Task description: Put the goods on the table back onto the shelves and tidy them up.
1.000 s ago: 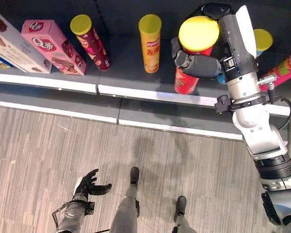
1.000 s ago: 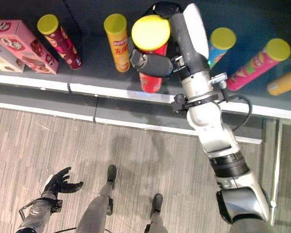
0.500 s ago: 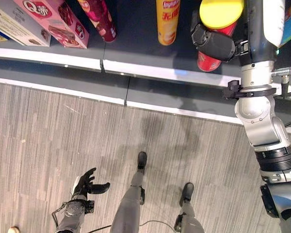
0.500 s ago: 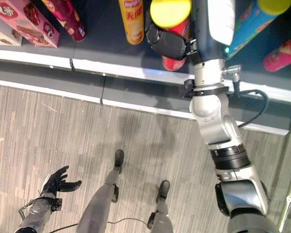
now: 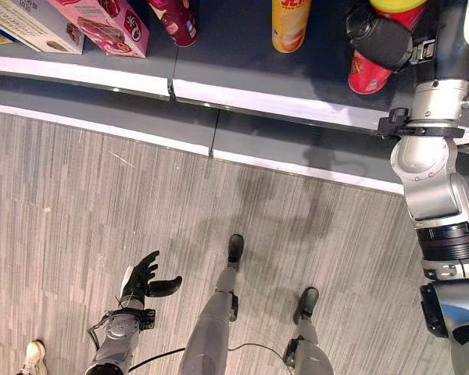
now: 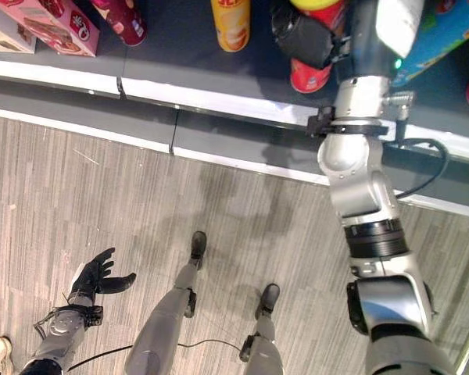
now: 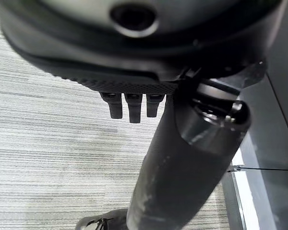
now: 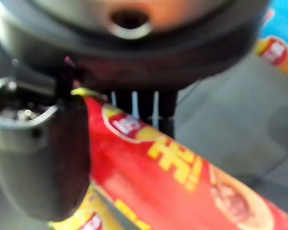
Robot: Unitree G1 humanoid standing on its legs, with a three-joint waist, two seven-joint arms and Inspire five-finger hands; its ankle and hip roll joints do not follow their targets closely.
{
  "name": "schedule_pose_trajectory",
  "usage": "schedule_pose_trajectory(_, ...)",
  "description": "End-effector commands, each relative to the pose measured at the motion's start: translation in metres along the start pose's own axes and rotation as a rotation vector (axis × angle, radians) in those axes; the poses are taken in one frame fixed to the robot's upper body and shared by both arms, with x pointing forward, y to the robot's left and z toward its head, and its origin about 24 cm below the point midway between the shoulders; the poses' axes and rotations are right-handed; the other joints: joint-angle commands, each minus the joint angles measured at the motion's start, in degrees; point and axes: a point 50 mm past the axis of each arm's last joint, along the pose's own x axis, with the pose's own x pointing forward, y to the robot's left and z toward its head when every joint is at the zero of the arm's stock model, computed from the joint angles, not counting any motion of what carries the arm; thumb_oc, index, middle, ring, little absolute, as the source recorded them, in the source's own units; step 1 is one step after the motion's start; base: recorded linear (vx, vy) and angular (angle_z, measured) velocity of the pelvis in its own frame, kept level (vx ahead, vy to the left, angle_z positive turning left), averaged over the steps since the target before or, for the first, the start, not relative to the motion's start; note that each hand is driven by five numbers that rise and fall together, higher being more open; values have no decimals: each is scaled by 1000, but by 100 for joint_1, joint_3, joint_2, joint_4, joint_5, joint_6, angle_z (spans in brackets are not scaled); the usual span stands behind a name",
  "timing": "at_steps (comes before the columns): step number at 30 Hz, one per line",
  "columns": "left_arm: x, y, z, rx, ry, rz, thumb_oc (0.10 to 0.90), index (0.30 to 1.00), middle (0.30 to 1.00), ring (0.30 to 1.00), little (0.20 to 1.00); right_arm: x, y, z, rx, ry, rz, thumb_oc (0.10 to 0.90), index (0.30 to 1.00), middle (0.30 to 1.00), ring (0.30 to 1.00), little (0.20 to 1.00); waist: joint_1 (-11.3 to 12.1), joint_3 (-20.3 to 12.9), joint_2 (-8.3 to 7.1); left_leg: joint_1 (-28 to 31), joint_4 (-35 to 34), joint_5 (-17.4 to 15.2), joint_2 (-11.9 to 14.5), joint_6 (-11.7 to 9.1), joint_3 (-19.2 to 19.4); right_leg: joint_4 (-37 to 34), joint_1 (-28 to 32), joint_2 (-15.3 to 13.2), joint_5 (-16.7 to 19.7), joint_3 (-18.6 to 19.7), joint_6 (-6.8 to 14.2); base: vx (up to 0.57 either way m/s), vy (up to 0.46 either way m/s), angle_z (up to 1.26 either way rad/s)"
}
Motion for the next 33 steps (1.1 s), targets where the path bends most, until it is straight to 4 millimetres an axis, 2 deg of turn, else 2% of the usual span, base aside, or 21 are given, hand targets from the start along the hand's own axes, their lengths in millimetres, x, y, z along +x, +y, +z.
schedule_pose_trajectory(1,-2,31,10,61,-66,80,800,900,900,900,900,42,-45,30,47,-155,-274,400,300,300,300,300,182,-296,-69,219,621,-1200,342,-692,-121,47,82,-344,934,-25,238,0,0,0)
schedule_pose_trajectory(13,-5,26,33,62,-173,22,800,900,900,900,900,36,-37,20,129,-64,-302,400,300,300,300,300,265,-300,-3,158,606,-1204,295,-666,-152,47,57,-356,1010,-41,238,3,-1,1)
schedule_pose_trajectory(26,-6,24,36,72,-184,18,800,900,900,900,900,18,-22,15,153,-13,-268,400,300,300,300,300,254,-289,-12,46,669,-1228,251,-643,-182,47,40,-376,1125,-63,238,-8,-6,2)
schedule_pose_trajectory(33,-7,24,36,71,-184,25,800,900,900,900,900,3,-10,30,185,-69,-196,400,300,300,300,300,207,-254,-1,-69,755,-1238,254,-638,-199,47,-13,-387,1151,-84,238,-25,4,-2)
